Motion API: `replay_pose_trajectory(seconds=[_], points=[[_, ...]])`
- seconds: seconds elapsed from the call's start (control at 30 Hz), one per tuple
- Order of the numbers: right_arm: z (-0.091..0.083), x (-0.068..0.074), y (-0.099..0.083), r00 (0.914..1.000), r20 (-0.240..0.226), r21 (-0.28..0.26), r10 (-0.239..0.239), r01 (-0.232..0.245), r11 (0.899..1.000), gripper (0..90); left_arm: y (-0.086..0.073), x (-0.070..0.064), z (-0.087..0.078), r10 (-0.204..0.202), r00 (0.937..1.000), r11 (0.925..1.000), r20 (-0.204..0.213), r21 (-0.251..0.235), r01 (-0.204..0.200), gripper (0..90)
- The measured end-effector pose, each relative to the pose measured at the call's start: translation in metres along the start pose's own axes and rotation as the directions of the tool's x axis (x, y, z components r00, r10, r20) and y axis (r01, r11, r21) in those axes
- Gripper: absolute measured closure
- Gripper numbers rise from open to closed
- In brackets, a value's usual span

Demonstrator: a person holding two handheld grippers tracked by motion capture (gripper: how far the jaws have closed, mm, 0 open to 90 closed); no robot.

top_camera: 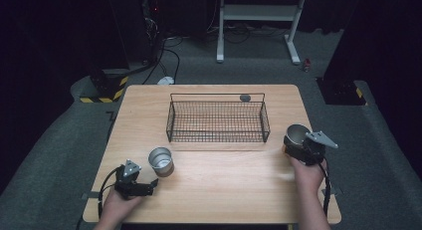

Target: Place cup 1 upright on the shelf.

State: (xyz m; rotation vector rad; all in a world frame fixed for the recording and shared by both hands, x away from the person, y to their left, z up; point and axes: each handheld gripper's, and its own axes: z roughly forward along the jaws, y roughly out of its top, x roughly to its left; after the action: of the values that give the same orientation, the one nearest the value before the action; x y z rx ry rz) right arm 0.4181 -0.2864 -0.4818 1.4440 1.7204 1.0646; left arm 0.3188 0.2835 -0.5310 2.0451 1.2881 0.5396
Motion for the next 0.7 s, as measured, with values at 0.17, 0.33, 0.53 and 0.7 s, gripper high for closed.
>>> replay_pose_trajectory(seconds=[0.17,0.33,0.53,0.7], points=[[-0.001,0.000,-0.001,0.9999,-0.002,-0.005,-0.010,0.010,1.000,13.7,0.000,0.000,0.000,-0.001,1.0000,1.0000,-0.002,0.000,0.001,1.2],[-0.003,0.002,-0.001,0.9998,-0.004,0.002,-0.019,0.019,1.000,13.7,0.000,0.000,0.000,-0.001,1.0000,1.0000,-0.002,0.000,0.001,1.2],[-0.011,0.006,0.001,0.9994,-0.015,-0.021,-0.030,0.030,0.999,13.8,0.000,0.000,0.000,-0.001,1.0000,1.0000,-0.002,0.001,0.001,1.2],[-0.016,0.010,0.000,0.9990,-0.022,-0.029,-0.039,0.038,0.999,13.8,0.000,0.000,0.000,-0.001,1.0000,1.0000,-0.002,0.001,0.001,1.2]])
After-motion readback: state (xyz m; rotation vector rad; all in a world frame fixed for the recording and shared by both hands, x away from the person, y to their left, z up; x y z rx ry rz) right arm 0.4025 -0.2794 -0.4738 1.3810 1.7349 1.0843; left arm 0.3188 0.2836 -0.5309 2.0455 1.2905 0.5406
